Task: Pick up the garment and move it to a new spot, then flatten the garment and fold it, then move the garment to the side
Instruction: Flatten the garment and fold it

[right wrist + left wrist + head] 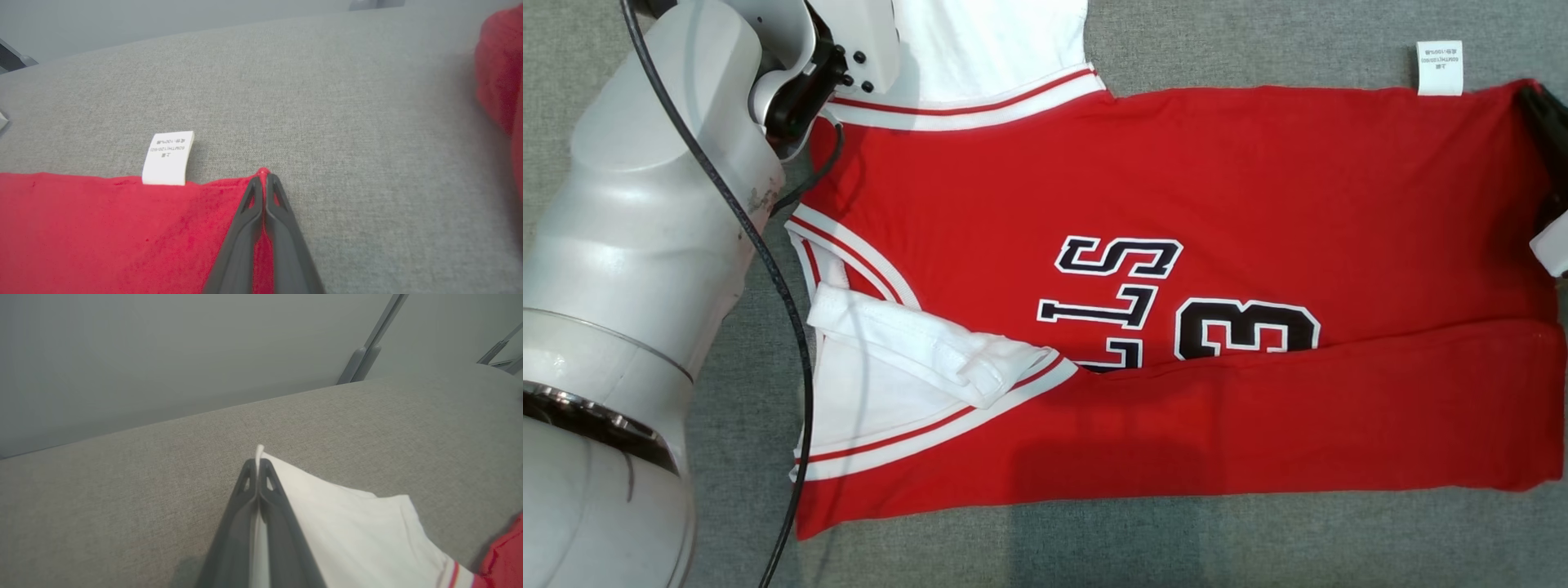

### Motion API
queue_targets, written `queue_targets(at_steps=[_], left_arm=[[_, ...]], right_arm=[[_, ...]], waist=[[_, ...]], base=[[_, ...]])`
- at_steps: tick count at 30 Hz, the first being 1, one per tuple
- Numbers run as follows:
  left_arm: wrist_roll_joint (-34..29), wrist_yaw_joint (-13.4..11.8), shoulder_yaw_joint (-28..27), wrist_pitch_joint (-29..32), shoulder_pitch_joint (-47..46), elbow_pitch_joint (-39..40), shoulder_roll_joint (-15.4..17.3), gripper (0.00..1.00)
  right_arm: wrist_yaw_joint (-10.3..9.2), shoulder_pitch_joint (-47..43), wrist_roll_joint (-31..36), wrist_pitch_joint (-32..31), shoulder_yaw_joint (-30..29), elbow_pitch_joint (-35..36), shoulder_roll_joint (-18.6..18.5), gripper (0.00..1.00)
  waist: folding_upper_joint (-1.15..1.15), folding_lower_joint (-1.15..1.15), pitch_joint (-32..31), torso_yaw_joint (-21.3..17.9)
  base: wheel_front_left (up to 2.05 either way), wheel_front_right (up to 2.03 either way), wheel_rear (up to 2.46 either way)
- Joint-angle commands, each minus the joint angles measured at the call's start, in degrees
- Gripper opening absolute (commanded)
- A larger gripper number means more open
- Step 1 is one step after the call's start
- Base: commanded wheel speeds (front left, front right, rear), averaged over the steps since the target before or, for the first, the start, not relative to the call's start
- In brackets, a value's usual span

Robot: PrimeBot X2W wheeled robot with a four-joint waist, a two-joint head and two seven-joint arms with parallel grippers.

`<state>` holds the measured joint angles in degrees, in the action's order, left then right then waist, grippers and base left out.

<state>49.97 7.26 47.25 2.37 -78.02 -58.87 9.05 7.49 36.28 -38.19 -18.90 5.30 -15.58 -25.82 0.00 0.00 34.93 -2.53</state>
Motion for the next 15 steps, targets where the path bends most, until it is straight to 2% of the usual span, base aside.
queue_targets(at_steps=[1,7,15], left_arm=[[0.6,0.2,-0.8,-1.0,-1.7,1.9,2.5,0.00],[3.3,0.2,-0.2,-2.2,-1.7,6.5,4.0,0.00],[6.1,0.2,1.0,-3.4,-1.0,13.4,8.2,0.00]], right_arm=[[0.00,0.6,0.9,1.7,0.5,2.0,-1.8,0.00],[0.00,1.8,2.4,7.5,1.0,2.6,-3.2,0.00],[0.00,2.9,2.9,13.8,2.0,2.4,-5.1,0.00]], waist=[[0.00,0.00,0.0,0.2],[0.00,0.00,-0.2,1.0],[0.00,0.00,-0.6,2.5]], base=[[0.00,0.00,0.00],[0.00,0.00,0.00],[0.00,0.00,0.00]])
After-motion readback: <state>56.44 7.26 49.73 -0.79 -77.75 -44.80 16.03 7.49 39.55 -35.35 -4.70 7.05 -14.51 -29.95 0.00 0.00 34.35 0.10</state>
